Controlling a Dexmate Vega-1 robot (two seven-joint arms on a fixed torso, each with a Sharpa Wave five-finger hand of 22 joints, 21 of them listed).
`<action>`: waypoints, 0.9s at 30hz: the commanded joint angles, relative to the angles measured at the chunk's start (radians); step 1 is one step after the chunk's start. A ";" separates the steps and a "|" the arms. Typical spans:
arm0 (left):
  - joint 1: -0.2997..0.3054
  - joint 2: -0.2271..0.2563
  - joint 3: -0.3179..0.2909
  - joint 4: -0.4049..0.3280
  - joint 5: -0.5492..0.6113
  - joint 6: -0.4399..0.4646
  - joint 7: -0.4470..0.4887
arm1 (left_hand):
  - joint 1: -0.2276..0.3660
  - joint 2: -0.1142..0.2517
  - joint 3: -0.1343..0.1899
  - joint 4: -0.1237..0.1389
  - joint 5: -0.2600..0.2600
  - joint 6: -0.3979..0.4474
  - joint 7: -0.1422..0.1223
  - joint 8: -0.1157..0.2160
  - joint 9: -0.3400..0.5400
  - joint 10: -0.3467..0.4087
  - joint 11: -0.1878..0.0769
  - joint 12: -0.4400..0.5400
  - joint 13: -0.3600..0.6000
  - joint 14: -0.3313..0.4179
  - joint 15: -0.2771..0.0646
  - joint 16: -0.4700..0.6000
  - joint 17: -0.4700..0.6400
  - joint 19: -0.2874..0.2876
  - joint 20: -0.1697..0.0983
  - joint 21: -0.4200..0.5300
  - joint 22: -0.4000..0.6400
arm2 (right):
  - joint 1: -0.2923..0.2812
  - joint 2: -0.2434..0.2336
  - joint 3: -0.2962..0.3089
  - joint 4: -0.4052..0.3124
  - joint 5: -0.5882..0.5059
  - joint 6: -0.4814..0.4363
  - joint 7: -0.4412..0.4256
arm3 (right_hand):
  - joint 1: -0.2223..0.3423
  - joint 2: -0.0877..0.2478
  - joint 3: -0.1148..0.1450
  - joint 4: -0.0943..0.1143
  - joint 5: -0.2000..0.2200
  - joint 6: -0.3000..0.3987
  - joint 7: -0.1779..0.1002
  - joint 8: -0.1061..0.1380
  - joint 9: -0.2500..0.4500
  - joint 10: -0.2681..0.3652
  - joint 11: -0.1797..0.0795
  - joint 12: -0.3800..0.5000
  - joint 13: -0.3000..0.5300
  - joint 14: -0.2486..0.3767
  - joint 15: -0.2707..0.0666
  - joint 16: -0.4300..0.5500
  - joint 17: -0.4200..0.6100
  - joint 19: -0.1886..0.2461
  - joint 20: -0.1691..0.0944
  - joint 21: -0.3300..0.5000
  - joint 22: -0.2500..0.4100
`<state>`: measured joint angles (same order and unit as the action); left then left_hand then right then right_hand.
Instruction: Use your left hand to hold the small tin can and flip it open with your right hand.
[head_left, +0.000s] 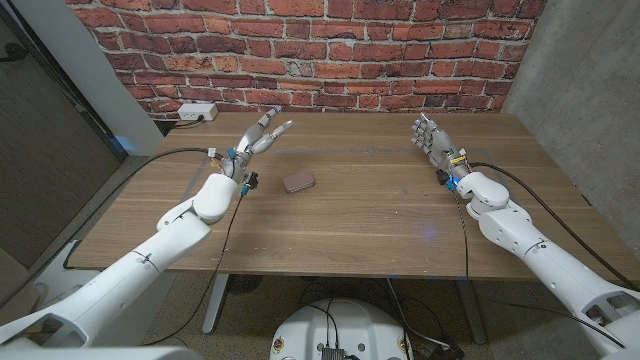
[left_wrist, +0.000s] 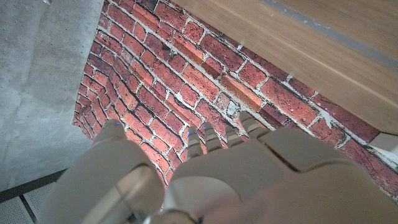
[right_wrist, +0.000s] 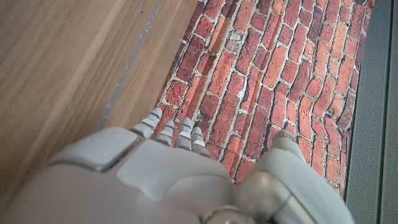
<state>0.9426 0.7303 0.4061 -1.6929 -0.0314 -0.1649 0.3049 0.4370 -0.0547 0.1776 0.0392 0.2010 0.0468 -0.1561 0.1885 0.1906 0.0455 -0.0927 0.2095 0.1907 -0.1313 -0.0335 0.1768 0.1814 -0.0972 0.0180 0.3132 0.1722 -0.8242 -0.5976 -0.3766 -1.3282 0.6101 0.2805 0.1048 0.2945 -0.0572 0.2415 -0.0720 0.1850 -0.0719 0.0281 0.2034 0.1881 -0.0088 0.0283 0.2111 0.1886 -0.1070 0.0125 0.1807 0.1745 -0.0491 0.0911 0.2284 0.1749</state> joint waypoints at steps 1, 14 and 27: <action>0.001 0.032 0.005 -0.061 0.129 0.064 0.043 | 0.012 0.001 0.002 -0.008 0.003 -0.011 -0.002 -0.002 0.001 -0.006 -0.003 0.000 0.002 -0.013 -0.050 0.000 -0.001 0.003 0.003 -0.007 0.002 | 0.003 0.008 0.002 0.012 -0.002 0.020 0.000 | 0.011 0.000 0.003 -0.006 -0.004 -0.005 -0.002 -0.002 0.002 -0.002 0.010 0.002 0.002 -0.005 -0.001 0.003 0.006 0.004 0.002 -0.005 0.001; 0.034 0.068 0.005 -0.131 0.231 0.168 0.073 | 0.025 -0.012 -0.003 -0.020 0.007 -0.017 0.005 0.004 0.002 0.044 -0.011 0.019 0.004 -0.019 -0.038 0.006 0.001 -0.004 0.020 -0.025 0.003 | 0.007 0.007 -0.006 -0.006 -0.001 -0.013 -0.008 | 0.012 0.001 0.002 -0.008 -0.005 -0.006 -0.002 -0.002 0.002 -0.002 0.011 0.003 0.002 -0.004 -0.001 0.004 0.006 0.007 0.002 -0.008 0.001; -0.026 0.070 0.063 -0.140 0.370 0.249 0.068 | 0.084 0.003 0.016 -0.051 0.018 -0.046 0.002 0.003 0.003 0.080 -0.034 0.029 0.009 -0.017 -0.027 0.011 0.002 0.000 0.056 -0.042 0.005 | 0.014 0.018 0.003 0.015 -0.015 0.022 -0.031 | 0.013 0.001 0.001 -0.011 -0.005 -0.007 -0.003 -0.003 0.003 -0.002 0.007 0.003 0.002 -0.003 -0.002 0.005 0.006 0.007 0.002 -0.012 0.002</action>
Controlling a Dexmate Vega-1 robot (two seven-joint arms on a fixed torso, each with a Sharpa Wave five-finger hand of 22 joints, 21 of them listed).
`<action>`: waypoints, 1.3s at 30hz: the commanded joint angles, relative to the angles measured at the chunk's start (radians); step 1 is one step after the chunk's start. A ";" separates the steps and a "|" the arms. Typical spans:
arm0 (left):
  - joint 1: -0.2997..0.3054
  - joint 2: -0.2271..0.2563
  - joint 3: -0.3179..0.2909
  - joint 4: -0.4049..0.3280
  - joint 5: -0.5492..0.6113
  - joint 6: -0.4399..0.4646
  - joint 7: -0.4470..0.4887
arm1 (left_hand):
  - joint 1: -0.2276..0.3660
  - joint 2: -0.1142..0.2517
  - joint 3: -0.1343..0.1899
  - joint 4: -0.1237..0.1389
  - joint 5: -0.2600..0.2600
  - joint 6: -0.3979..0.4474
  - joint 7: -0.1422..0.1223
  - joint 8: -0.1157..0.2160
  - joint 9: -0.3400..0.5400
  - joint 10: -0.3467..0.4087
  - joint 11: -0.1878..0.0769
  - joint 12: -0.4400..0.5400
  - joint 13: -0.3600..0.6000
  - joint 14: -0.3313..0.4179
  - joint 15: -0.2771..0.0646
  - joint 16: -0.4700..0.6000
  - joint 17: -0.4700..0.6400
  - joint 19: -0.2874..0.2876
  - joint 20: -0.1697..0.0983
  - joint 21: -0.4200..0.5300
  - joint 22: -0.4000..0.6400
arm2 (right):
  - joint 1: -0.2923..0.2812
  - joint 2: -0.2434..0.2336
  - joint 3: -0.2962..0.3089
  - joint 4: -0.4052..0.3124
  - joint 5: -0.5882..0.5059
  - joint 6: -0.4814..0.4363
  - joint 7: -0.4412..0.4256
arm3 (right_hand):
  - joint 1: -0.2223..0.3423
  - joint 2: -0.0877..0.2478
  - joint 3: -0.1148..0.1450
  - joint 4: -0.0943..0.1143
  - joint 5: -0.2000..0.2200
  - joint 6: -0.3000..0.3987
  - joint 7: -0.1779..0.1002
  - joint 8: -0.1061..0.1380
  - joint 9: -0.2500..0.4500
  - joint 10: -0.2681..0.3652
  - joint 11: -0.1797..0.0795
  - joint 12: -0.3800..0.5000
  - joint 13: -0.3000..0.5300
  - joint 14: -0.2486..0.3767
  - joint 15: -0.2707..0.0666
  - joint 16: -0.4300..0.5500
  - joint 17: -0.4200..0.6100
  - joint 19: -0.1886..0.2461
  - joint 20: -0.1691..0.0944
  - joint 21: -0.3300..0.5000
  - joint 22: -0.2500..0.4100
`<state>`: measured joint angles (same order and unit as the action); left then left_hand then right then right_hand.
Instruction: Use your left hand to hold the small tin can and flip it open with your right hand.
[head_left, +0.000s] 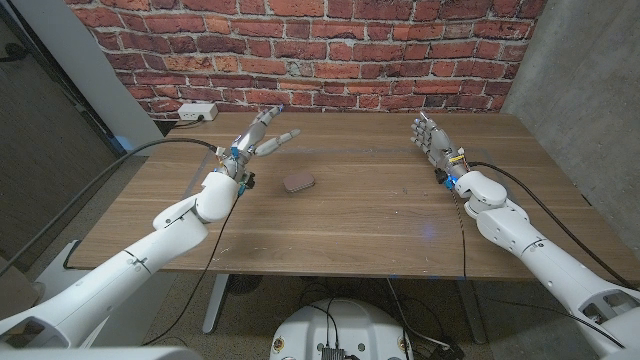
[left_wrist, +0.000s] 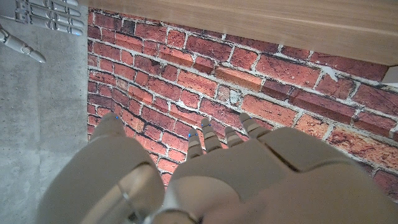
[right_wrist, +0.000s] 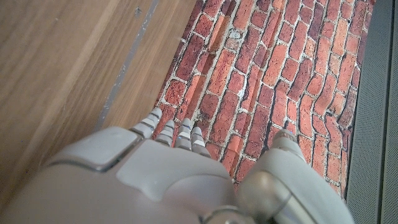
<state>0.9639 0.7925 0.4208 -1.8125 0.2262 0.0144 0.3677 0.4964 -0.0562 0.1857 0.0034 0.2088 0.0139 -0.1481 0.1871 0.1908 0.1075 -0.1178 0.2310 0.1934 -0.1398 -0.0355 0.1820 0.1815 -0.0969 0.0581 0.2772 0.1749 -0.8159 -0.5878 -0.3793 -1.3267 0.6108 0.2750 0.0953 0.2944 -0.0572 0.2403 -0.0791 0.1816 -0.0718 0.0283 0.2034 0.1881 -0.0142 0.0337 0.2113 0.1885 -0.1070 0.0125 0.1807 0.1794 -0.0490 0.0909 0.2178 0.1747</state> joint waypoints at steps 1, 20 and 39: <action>-0.048 0.007 0.049 -0.020 0.117 0.071 0.009 | 0.031 0.004 0.009 -0.019 0.011 -0.019 -0.009 0.003 0.003 0.018 -0.009 0.007 0.006 -0.010 -0.023 0.006 0.002 -0.001 0.020 -0.008 0.002 | 0.005 0.009 0.007 0.013 -0.015 0.027 -0.023 | 0.013 0.001 0.002 -0.003 -0.002 -0.007 -0.003 -0.003 0.003 0.004 0.002 0.003 0.002 -0.003 -0.002 0.005 0.001 0.007 0.003 -0.002 0.002; -0.025 0.001 0.080 -0.089 0.288 0.241 0.097 | 0.063 -0.042 -0.017 -0.051 0.018 0.002 -0.021 0.031 0.002 0.210 -0.048 0.061 0.021 0.063 -0.039 0.041 0.007 0.051 0.027 -0.026 0.005 | -0.005 0.006 0.010 0.012 -0.004 0.018 -0.022 | 0.012 0.003 -0.001 -0.006 -0.002 0.003 -0.022 0.000 0.003 0.008 0.005 0.006 0.002 -0.004 0.003 0.005 0.002 0.005 0.008 -0.008 0.002; -0.038 0.040 0.142 -0.203 0.469 0.470 -0.040 | 0.029 -0.070 -0.055 -0.042 0.025 -0.096 -0.001 -0.001 0.003 0.185 -0.026 0.039 0.036 0.022 -0.004 0.021 0.011 0.011 0.048 -0.060 0.007 | -0.030 -0.007 0.020 -0.017 0.009 0.025 -0.012 | 0.009 0.003 -0.004 -0.006 -0.003 0.002 -0.025 -0.001 0.005 0.006 0.012 0.005 0.003 -0.005 0.006 0.006 0.003 0.003 0.014 -0.013 0.003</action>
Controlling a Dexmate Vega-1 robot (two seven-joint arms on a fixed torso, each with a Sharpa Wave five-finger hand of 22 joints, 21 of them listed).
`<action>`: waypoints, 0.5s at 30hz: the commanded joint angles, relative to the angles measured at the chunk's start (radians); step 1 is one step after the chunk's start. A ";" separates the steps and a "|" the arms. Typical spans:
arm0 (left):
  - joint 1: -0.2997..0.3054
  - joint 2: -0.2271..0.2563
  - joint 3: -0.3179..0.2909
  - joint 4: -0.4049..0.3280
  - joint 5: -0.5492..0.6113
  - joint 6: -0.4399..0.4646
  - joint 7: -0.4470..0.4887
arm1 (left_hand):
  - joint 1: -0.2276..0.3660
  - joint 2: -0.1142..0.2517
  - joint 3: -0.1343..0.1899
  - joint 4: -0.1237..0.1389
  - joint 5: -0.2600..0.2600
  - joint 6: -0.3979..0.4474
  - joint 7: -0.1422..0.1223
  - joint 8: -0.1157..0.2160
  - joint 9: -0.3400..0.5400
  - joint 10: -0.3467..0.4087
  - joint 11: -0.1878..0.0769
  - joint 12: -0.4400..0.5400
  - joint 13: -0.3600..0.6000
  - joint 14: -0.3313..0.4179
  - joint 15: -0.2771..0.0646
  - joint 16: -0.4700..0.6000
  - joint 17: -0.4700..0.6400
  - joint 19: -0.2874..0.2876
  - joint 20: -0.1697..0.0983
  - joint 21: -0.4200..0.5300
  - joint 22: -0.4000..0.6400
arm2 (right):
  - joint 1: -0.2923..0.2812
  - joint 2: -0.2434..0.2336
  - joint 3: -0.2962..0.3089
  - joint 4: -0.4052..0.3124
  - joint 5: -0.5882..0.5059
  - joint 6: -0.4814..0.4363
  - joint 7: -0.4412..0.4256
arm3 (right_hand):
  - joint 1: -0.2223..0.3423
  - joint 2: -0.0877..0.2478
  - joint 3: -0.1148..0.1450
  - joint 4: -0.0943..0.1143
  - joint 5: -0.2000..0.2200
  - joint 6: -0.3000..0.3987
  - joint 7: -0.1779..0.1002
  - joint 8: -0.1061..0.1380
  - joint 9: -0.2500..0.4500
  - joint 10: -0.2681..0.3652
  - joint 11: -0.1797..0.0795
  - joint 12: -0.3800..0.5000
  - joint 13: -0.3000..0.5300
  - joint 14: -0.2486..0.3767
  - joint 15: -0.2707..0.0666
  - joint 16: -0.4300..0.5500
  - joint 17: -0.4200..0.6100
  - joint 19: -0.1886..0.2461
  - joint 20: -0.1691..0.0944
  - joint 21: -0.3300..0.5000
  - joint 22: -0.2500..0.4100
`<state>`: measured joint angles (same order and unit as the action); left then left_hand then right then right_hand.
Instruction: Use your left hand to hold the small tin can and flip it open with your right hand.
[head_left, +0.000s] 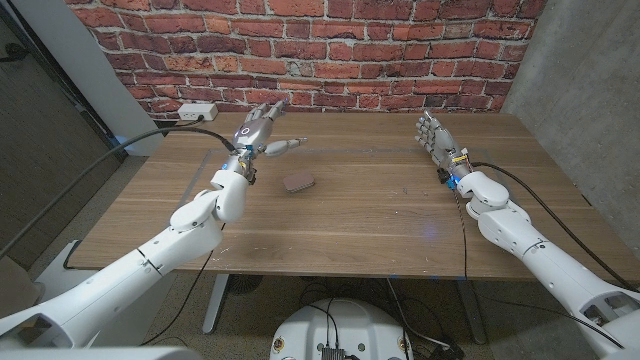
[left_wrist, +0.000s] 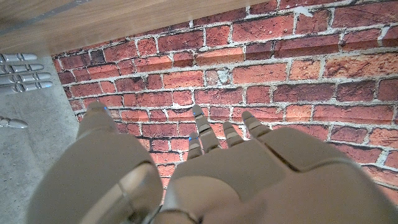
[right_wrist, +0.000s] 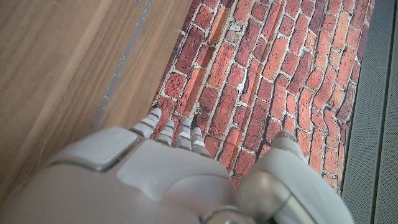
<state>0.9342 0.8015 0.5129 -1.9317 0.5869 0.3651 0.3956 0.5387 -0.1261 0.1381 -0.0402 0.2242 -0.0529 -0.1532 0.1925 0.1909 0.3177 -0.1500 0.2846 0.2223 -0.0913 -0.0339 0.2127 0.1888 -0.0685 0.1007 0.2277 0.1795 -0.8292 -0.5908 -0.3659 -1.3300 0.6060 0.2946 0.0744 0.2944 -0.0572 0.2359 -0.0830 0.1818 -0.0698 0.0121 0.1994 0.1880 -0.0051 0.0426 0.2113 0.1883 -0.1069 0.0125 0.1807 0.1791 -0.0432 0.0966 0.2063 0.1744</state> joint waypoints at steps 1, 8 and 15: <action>-0.009 0.032 0.051 -0.087 0.111 0.126 -0.079 | -0.014 0.000 -0.008 0.002 0.010 -0.030 0.004 -0.006 0.003 -0.023 0.003 -0.015 0.008 -0.029 -0.005 -0.010 0.004 -0.019 0.006 -0.012 0.003 | -0.016 0.006 0.007 0.002 0.012 0.030 0.013 | 0.009 0.003 0.000 -0.002 -0.003 0.000 -0.009 0.003 0.005 -0.002 0.002 0.005 0.003 -0.005 0.006 0.006 0.003 -0.003 0.009 -0.001 0.003; -0.053 0.051 0.093 -0.109 0.156 0.192 -0.231 | -0.013 0.001 -0.015 0.001 0.014 -0.063 0.013 -0.008 0.003 -0.056 0.000 -0.031 0.013 -0.086 0.006 -0.027 0.004 -0.060 0.010 -0.030 0.003 | -0.005 0.033 0.008 0.047 0.001 0.098 0.023 | 0.011 0.003 0.000 -0.005 -0.003 0.009 -0.023 0.006 0.005 0.004 -0.012 0.008 0.003 0.001 -0.008 0.008 0.003 0.000 0.008 -0.002 0.003; -0.113 0.042 0.149 -0.116 0.242 0.268 -0.367 | -0.005 0.003 -0.016 -0.003 0.017 -0.085 0.005 -0.011 0.002 -0.037 -0.011 -0.026 0.015 -0.085 0.009 -0.022 0.003 -0.060 0.013 -0.030 0.002 | 0.001 0.036 0.004 0.058 -0.005 0.104 0.027 | 0.010 0.001 -0.002 -0.007 -0.003 0.014 -0.025 0.008 0.005 0.009 -0.018 0.010 0.003 0.001 -0.010 0.007 0.002 0.003 0.008 -0.002 0.003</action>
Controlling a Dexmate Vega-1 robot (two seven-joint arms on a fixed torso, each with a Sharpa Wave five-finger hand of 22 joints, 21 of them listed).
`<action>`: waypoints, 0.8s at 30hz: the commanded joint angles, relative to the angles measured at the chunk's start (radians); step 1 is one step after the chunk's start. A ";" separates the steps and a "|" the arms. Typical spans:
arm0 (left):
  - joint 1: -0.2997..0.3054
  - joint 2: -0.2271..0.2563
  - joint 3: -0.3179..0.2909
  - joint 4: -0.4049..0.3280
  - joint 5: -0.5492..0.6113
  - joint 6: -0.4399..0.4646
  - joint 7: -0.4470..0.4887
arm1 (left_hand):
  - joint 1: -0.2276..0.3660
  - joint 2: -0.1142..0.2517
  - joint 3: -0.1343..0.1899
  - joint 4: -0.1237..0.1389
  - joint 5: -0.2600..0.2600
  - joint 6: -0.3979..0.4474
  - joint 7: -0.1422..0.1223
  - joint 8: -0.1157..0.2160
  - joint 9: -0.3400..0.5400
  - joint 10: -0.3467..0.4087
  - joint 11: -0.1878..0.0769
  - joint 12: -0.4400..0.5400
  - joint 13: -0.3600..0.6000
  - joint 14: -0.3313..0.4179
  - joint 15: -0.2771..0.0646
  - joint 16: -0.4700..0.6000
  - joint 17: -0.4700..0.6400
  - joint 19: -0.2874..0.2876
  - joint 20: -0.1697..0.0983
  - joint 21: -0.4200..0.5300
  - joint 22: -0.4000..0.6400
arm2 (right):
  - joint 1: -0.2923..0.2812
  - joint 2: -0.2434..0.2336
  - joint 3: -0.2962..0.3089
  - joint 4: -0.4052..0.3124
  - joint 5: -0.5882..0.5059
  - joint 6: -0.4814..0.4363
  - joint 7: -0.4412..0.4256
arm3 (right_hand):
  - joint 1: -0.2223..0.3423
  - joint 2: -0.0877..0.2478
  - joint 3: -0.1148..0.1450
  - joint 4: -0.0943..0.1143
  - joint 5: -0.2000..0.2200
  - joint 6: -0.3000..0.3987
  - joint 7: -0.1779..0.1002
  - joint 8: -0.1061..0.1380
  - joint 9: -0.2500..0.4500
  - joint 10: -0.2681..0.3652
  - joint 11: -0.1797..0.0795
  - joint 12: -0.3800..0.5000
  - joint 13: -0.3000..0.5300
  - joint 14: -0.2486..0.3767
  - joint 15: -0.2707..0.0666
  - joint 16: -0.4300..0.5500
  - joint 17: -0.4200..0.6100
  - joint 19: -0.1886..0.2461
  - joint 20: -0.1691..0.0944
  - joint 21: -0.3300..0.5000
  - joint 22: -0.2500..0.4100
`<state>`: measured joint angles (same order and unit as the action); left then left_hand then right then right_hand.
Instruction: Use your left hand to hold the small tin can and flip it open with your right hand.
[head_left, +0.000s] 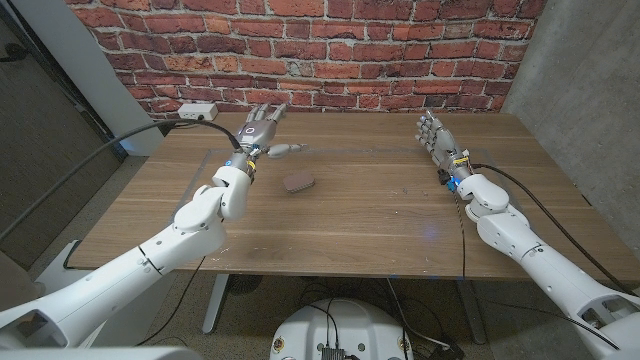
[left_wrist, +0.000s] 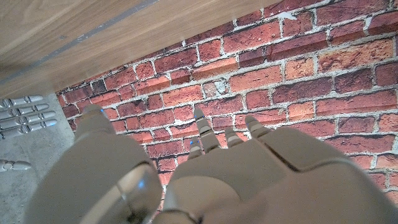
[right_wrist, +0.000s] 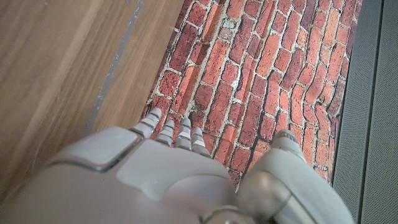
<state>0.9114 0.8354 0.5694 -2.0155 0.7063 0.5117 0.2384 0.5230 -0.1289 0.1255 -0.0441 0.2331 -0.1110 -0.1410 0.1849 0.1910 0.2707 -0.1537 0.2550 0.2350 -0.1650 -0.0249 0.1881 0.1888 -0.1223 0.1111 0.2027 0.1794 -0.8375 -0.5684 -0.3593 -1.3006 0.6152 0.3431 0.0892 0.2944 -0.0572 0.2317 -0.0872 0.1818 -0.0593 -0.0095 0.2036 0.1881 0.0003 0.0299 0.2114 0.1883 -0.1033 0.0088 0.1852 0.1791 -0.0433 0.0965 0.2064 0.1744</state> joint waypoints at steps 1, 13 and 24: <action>-0.098 0.009 0.099 -0.034 0.130 0.128 -0.232 | 0.012 0.007 -0.004 0.000 0.008 -0.033 -0.013 -0.003 0.002 0.017 -0.014 0.006 0.003 -0.011 -0.001 0.004 0.002 -0.005 0.004 -0.005 0.002 | 0.009 0.014 -0.002 0.025 -0.011 0.052 0.010 | 0.010 0.001 0.001 -0.003 -0.003 0.004 -0.003 0.004 0.005 0.003 -0.004 0.010 0.003 -0.003 -0.006 0.002 0.002 0.003 0.007 -0.003 0.004; -0.098 0.001 0.112 -0.016 0.174 0.142 -0.262 | 0.015 0.004 -0.017 -0.002 0.013 -0.043 -0.012 0.007 0.001 -0.011 -0.023 -0.011 0.007 -0.075 0.008 -0.008 0.002 -0.043 -0.011 -0.015 0.002 | 0.002 0.003 -0.003 0.013 -0.024 0.067 0.014 | 0.006 -0.003 -0.003 -0.003 -0.004 0.004 0.001 0.003 0.006 0.000 0.000 0.008 0.002 -0.007 -0.005 0.001 0.003 -0.001 0.010 -0.006 0.004; -0.070 -0.004 0.116 -0.006 0.229 0.158 -0.226 | 0.031 0.014 -0.023 -0.007 0.020 -0.011 -0.007 0.024 0.001 0.064 -0.039 0.013 0.012 -0.025 -0.001 0.022 0.001 -0.036 -0.022 -0.004 0.001 | 0.003 0.004 -0.006 0.018 0.004 0.061 0.055 | -0.002 -0.006 -0.009 -0.002 -0.004 -0.008 0.002 -0.003 0.006 -0.008 -0.007 0.005 0.002 -0.022 -0.005 -0.004 0.003 -0.016 0.016 -0.013 0.004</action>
<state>0.8226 0.8429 0.6773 -2.0455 0.8868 0.6580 -0.0245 0.5471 -0.1249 0.1089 -0.0525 0.2446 -0.1404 -0.1460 0.1988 0.1910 0.3090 -0.1842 0.2582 0.2430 -0.1701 -0.0196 0.1931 0.1867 -0.1716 0.0749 0.1882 0.1788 -0.8336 -0.5659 -0.3633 -1.2864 0.5957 0.4045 0.1117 0.2944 -0.0572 0.2291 -0.0898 0.1818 -0.0592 -0.0092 0.2035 0.1880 -0.0051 0.0246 0.2114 0.1883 -0.1143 0.0053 0.1852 0.1790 -0.0546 0.1076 0.1958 0.1743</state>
